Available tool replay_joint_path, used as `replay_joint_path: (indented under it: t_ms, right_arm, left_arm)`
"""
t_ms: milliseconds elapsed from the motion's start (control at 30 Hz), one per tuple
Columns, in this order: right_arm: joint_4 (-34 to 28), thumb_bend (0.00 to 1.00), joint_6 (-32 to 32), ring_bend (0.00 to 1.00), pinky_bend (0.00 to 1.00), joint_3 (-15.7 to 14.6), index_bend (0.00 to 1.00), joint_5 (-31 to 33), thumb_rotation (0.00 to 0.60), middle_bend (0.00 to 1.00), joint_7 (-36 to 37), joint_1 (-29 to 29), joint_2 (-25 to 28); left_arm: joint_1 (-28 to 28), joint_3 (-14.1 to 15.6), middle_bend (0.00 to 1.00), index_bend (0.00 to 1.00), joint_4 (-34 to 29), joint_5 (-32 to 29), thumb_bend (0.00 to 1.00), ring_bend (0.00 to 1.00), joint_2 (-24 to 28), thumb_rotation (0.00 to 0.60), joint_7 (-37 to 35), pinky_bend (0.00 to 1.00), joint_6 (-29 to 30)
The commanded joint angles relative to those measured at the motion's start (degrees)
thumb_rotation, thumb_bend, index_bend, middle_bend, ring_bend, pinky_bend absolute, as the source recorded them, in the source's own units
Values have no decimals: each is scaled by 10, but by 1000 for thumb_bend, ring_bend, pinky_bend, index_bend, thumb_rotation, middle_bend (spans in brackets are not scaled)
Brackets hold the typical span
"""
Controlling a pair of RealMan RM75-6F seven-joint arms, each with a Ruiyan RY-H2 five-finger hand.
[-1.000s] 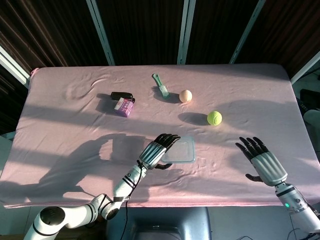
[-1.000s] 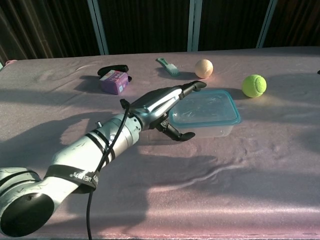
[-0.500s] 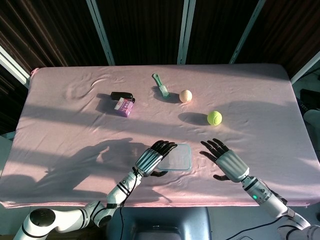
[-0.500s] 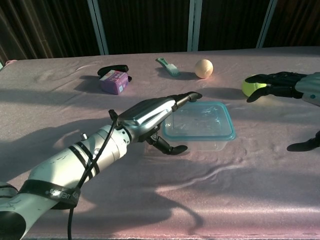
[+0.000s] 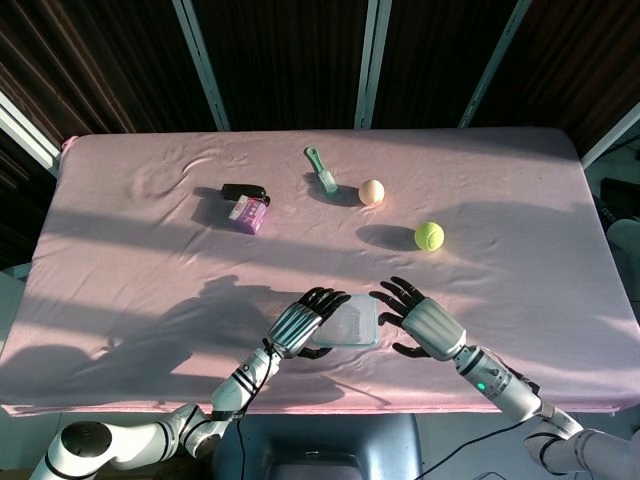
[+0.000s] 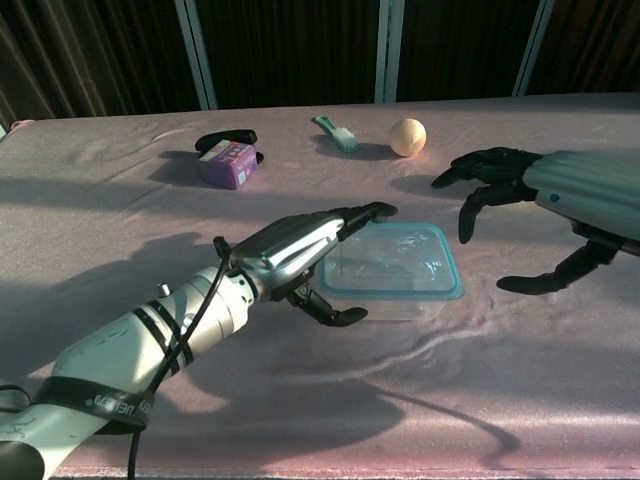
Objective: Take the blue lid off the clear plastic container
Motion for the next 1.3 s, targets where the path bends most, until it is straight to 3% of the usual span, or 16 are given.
replay_joint_path:
  t_ms: [33, 333, 633, 1300]
  right_arm:
    - [6, 361, -4, 48, 68, -5, 551, 2, 600, 238, 12, 8, -10]
    - [16, 363, -11, 60, 81, -20, 575, 6, 600, 248, 23, 20, -25]
    - [30, 386, -14, 69, 95, -22, 629, 17, 600, 262, 16, 29, -39]
    - [37, 385, -22, 75, 111, -28, 651, 34, 600, 268, 20, 43, -62]
  left_arm:
    - [1, 0, 335, 18, 3, 2, 349, 322, -2, 600, -2, 390, 0]
    - [4, -1, 335, 18, 9, 4, 349, 322, -2, 600, -7, 391, -2]
    - [7, 0, 335, 18, 8, 8, 349, 322, 0, 600, -13, 392, -3]
    - [11, 1, 335, 18, 8, 12, 349, 322, 5, 600, -12, 394, -7]
